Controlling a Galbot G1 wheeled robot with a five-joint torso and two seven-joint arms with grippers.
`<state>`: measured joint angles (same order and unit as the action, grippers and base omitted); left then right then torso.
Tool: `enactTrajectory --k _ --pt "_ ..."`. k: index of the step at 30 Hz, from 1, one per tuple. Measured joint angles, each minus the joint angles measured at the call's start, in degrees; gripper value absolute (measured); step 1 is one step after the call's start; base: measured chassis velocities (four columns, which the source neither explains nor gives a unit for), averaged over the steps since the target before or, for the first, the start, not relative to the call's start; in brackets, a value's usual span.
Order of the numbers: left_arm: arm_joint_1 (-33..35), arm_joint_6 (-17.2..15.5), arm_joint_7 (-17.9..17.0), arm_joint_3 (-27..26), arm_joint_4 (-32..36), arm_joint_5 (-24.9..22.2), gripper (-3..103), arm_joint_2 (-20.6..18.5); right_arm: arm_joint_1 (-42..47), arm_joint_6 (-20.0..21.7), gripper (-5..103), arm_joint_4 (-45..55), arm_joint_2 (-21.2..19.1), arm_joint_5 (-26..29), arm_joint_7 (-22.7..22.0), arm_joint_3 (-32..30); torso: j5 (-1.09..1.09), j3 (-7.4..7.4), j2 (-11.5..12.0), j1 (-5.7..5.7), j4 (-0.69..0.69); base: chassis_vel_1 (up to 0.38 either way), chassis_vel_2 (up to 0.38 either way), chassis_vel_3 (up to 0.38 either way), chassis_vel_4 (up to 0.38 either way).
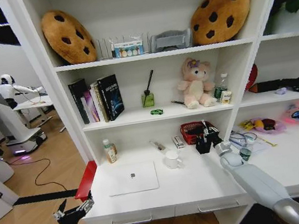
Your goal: Organize the objects on the table.
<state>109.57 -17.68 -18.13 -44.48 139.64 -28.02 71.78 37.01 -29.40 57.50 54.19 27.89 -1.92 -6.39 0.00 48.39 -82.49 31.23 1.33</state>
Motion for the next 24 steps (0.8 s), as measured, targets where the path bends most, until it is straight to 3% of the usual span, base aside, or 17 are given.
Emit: enactTrajectory --k 2,4,6,10,12,14,15,18,20,21,22,23,24 --pt "0.0 0.0 0.0 0.0 0.0 0.0 100 0.0 -0.2 0.3 10 -0.4 0.2 0.0 0.1 0.3 0.0 0.0 0.0 0.0 0.0 0.0 0.0 0.0 0.0" --pt "0.0 0.0 0.0 0.0 0.0 0.0 100 0.0 -0.4 0.4 14 -0.8 0.4 -0.2 0.1 0.6 0.0 0.0 0.0 0.0 0.01 0.0 0.0 0.0 0.0" --pt "0.0 0.0 0.0 0.0 0.0 0.0 100 0.0 -0.7 0.8 25 -1.5 1.0 -0.6 0.1 0.8 0.01 0.0 0.0 0.0 0.0 0.0 0.0 0.0 0.0" --pt "0.0 0.0 0.0 0.0 0.0 0.0 100 0.0 -0.4 2.2 36 -1.0 1.0 -0.6 -0.4 0.8 -0.01 0.0 0.0 0.0 0.0 0.0 0.0 0.0 0.0" --pt "0.0 0.0 0.0 0.0 0.0 0.0 100 0.0 0.7 4.5 46 0.8 0.4 -0.3 -1.4 0.9 0.0 0.0 0.0 0.0 0.01 0.0 0.0 0.0 0.0" --pt "0.0 0.0 0.0 0.0 0.0 0.0 100 0.0 1.0 4.5 46 1.0 0.3 -0.2 -1.4 0.8 0.0 0.0 0.0 0.0 0.0 0.0 0.0 0.0 0.0" --pt "0.0 0.0 0.0 0.0 0.0 0.0 100 0.0 1.3 4.7 57 1.4 0.2 0.1 -1.4 0.6 0.0 0.0 0.0 0.0 0.0 0.0 0.0 0.0 0.0" --pt "0.0 0.0 0.0 0.0 0.0 0.0 100 0.0 3.3 6.3 68 4.9 -0.7 1.9 -0.8 -0.7 0.01 0.0 0.0 0.0 0.0 0.0 0.0 0.0 0.0" --pt "0.0 0.0 0.0 0.0 0.0 0.0 100 0.0 5.2 8.5 74 8.7 -1.6 3.7 -0.7 -1.9 0.0 0.0 0.0 0.0 -0.01 0.0 0.0 0.0 0.0" --pt "0.0 0.0 0.0 0.0 0.0 0.0 100 0.0 7.3 11.4 79 12.4 -2.4 5.5 -0.8 -2.9 -0.01 0.0 0.0 0.0 -0.01 0.0 0.0 0.0 0.0" --pt "0.0 0.0 0.1 0.0 0.0 0.0 100 0.0 11.1 17.1 85 19.3 -4.2 9.8 -1.7 -4.4 0.03 0.0 0.0 0.0 0.01 0.0 0.0 0.0 0.0" --pt "0.0 0.0 0.1 0.0 0.0 0.0 100 0.0 11.1 17.1 85 19.3 -4.2 9.8 -1.7 -4.4 0.03 0.0 0.0 0.0 0.01 0.0 0.0 0.0 0.0" --pt "0.0 0.0 0.0 0.0 0.0 0.0 100 0.0 15.5 22.8 90 27.3 -6.6 14.6 -4.9 -6.6 0.02 0.0 0.0 0.0 0.02 0.0 0.0 0.0 0.0"
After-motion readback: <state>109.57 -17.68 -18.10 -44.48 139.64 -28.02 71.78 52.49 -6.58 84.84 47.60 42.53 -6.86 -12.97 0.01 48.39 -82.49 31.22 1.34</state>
